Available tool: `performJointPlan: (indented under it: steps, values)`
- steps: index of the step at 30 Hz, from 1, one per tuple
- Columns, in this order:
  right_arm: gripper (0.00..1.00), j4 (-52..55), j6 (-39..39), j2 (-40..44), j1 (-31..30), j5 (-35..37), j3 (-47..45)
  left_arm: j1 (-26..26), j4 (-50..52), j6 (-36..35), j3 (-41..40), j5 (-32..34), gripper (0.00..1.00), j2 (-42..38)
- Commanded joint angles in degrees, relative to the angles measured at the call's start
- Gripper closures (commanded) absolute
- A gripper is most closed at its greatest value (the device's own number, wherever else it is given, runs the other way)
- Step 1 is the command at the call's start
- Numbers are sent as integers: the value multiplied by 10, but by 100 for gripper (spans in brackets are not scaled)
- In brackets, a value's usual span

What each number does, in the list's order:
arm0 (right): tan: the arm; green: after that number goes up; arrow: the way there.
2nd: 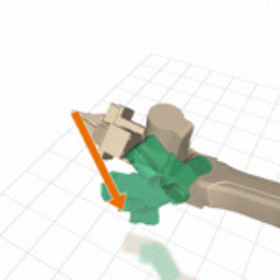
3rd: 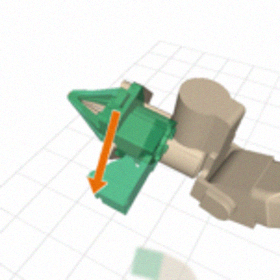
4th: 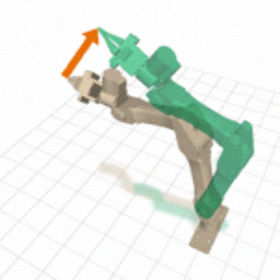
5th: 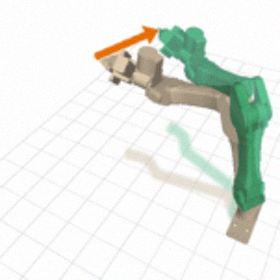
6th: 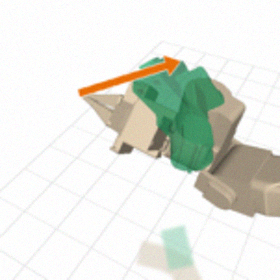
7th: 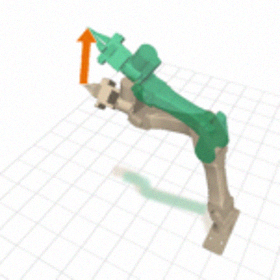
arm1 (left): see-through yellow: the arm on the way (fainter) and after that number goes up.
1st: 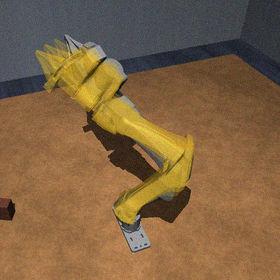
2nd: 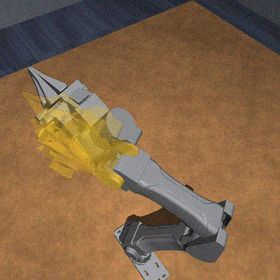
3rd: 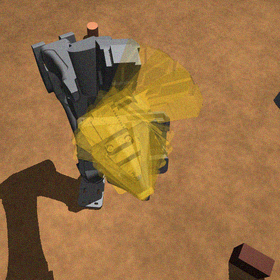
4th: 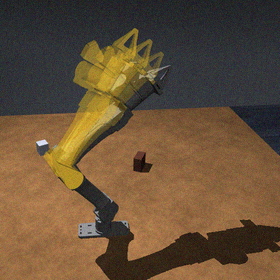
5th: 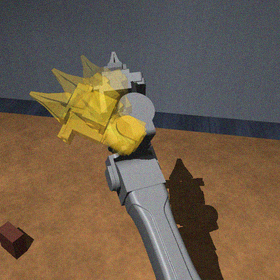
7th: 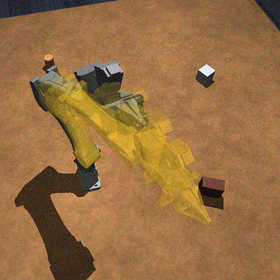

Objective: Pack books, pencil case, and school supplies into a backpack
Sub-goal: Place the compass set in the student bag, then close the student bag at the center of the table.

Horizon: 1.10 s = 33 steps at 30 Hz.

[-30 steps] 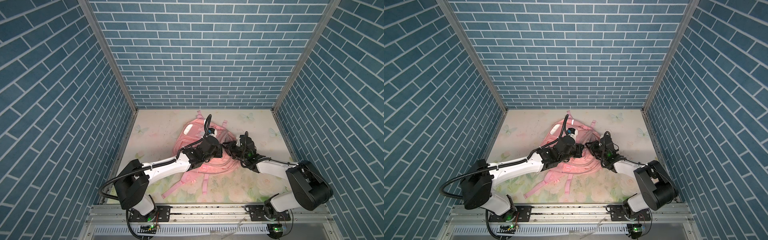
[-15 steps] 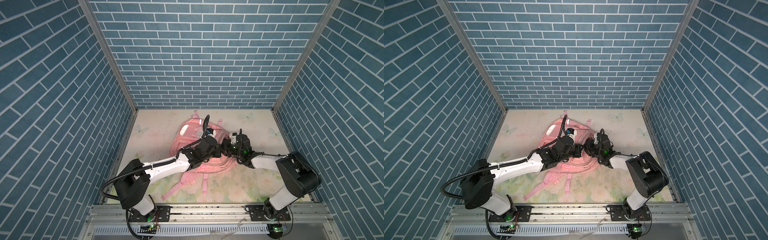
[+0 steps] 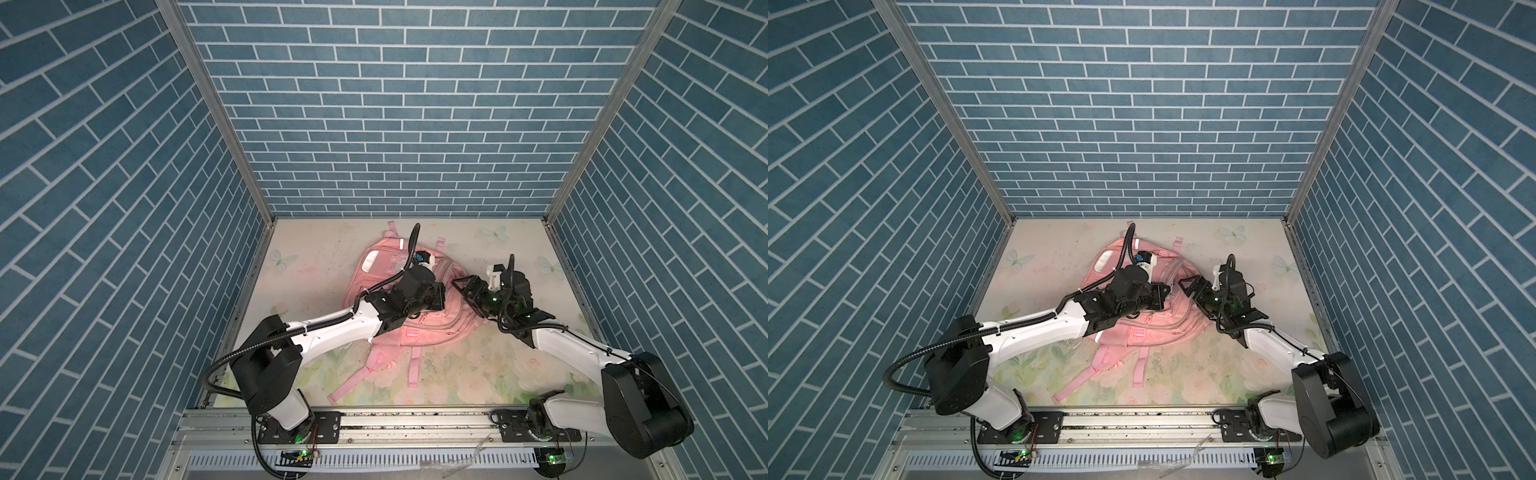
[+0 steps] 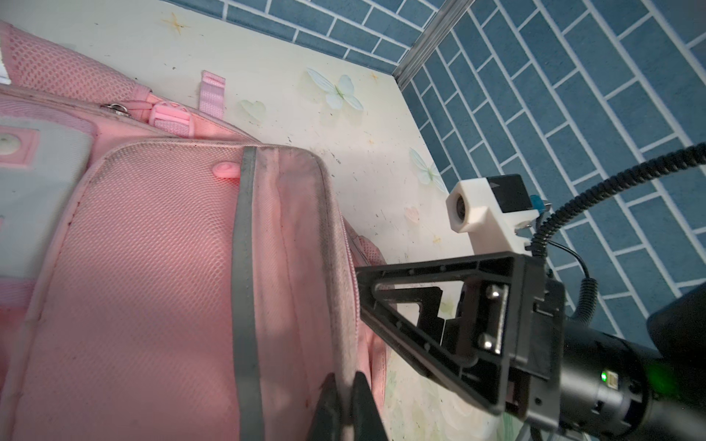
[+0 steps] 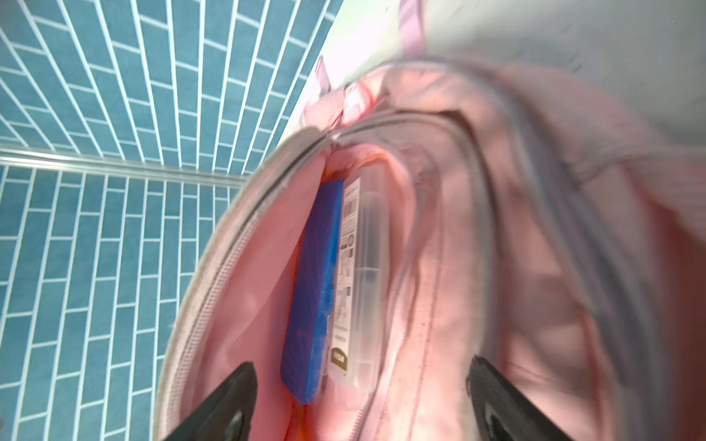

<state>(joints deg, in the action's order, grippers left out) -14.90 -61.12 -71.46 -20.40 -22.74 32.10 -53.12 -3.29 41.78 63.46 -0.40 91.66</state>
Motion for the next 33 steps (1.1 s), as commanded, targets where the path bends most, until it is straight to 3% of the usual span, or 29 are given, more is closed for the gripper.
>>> performJointPlan:
  steps: [1, 5, 11, 14, 18, 22, 28, 33]
  values:
    - [18, 76, 57, 32, 31, -2, 8, -3, -62, 2, 40, -38, 100, 0]
    - [28, 121, 104, 24, 45, -5, 26, -8, -59, 1, 66, -47, 100, 14]
    - [41, 177, 149, -60, 39, -54, 69, -14, -64, 7, 77, -50, 100, 27]
    - [46, 200, 162, -70, 36, -30, 70, -14, -64, 8, 80, -47, 100, 24]
    - [69, 138, 161, -56, 42, -72, 45, -10, -73, 9, 72, -39, 100, 11]
    - [99, 26, 158, -11, 48, -126, 25, 4, -73, 17, 55, -51, 100, 0]
    - [100, -129, 113, 71, 119, -199, -31, 33, -75, 34, -5, -55, 100, -33]
    - [100, -231, 82, 52, 131, -266, -42, 33, -78, 40, -10, -71, 99, -22]
